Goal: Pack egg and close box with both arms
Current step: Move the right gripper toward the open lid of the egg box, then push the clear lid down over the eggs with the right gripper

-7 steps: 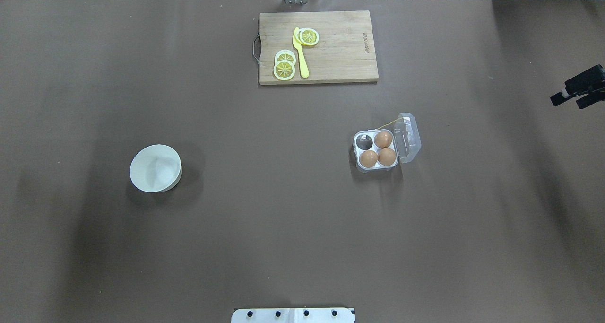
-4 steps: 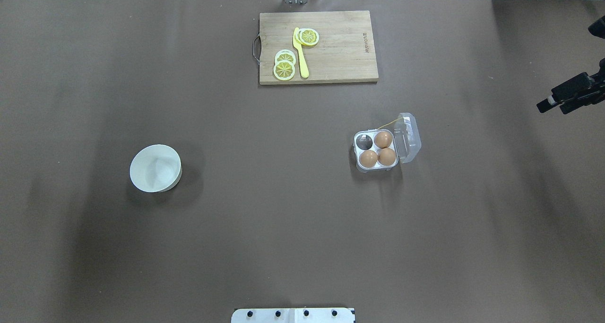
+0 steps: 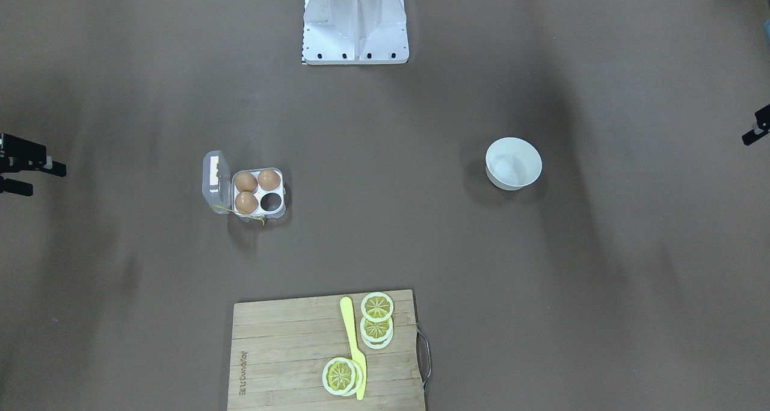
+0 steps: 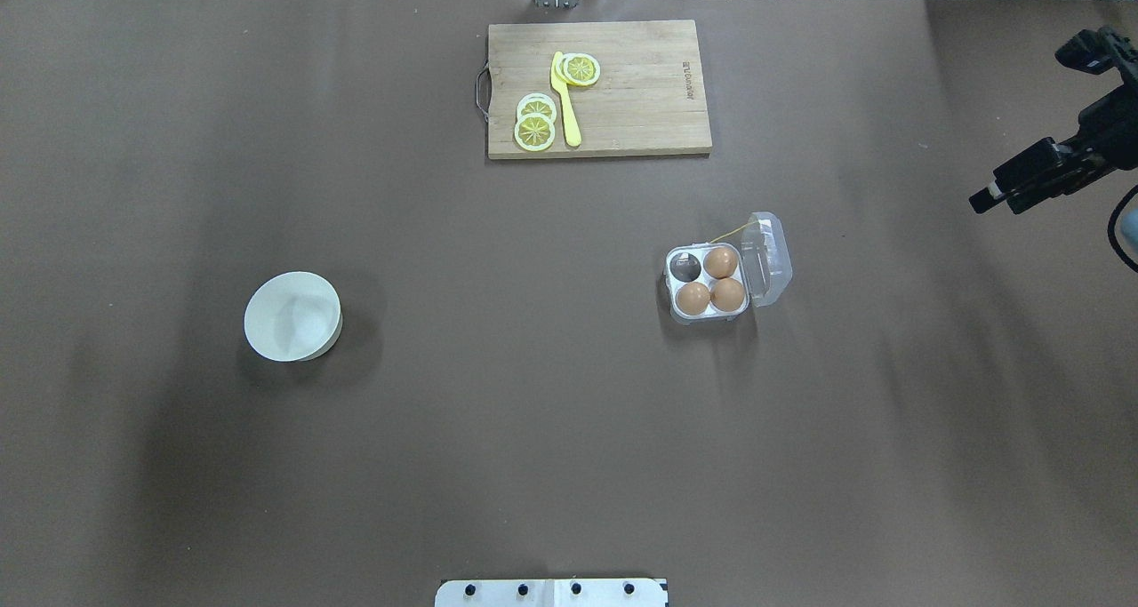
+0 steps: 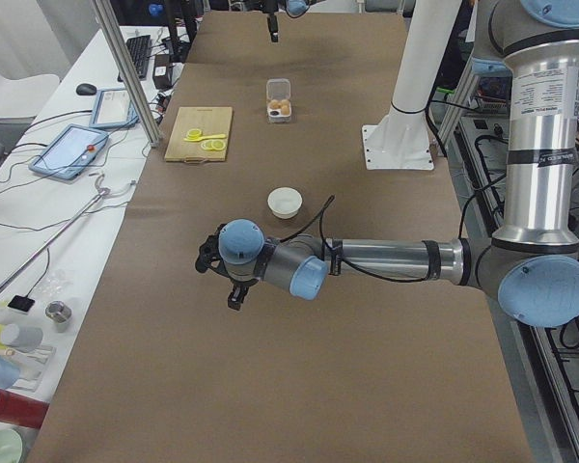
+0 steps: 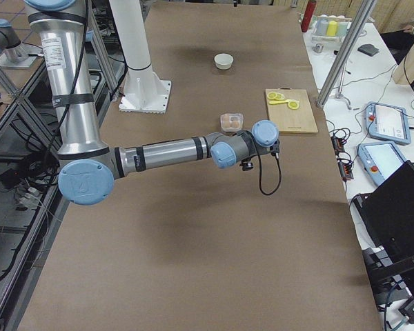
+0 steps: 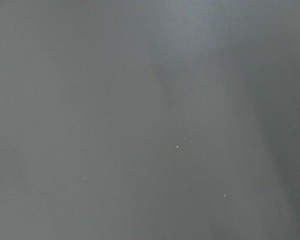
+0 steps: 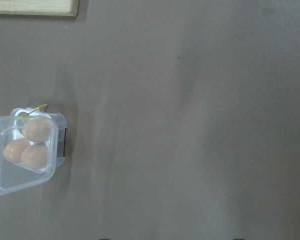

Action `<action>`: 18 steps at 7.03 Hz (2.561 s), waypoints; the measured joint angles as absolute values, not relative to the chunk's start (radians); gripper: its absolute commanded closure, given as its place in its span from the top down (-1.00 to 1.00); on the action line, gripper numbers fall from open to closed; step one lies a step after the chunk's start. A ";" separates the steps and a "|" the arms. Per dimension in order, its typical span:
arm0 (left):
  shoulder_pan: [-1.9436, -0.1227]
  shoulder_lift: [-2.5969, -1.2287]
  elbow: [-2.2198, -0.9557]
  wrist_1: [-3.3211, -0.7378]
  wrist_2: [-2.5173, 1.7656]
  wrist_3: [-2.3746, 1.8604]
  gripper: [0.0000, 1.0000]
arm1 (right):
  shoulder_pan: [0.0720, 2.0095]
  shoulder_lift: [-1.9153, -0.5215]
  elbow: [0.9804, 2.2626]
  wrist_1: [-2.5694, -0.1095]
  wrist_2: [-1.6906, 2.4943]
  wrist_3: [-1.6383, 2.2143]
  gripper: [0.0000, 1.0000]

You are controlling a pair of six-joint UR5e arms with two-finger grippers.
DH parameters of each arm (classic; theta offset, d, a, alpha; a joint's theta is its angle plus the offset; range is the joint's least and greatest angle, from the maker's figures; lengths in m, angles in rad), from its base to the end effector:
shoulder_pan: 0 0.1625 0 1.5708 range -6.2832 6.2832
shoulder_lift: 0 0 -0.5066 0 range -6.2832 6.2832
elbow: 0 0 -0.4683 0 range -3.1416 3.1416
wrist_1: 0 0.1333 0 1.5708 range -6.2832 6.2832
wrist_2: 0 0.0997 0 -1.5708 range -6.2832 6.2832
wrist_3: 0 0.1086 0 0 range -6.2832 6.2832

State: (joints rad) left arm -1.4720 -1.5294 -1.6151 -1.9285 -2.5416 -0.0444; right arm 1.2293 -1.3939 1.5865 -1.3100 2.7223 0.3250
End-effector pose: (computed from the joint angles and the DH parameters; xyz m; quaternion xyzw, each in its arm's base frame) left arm 0.0120 -0.5638 0.6895 0.1254 0.4692 0.1073 0.8676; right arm -0.1882 -0.6312 0.5676 0.0046 -0.5630 -0.1291 0.8163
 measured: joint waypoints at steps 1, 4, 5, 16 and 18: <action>-1.477 -1.529 -1.640 -1.904 -2.542 -0.044 0.95 | 1.212 -1.348 1.550 -1.311 2.726 0.328 0.19; -1.481 -1.526 -1.669 -1.874 -2.541 -0.044 0.95 | 1.175 -1.202 1.471 -1.309 2.757 0.449 -0.32; -1.482 -1.526 -1.669 -1.873 -2.541 -0.044 0.95 | 1.158 -1.168 1.468 -1.304 2.758 0.502 -0.40; -1.491 -1.529 -1.672 -1.864 -2.540 -0.044 0.95 | 0.971 -1.107 1.388 -1.292 2.735 0.536 -0.75; -1.494 -1.529 -1.673 -1.864 -2.541 -0.044 0.95 | 0.964 -1.103 1.385 -1.272 2.751 0.537 -0.75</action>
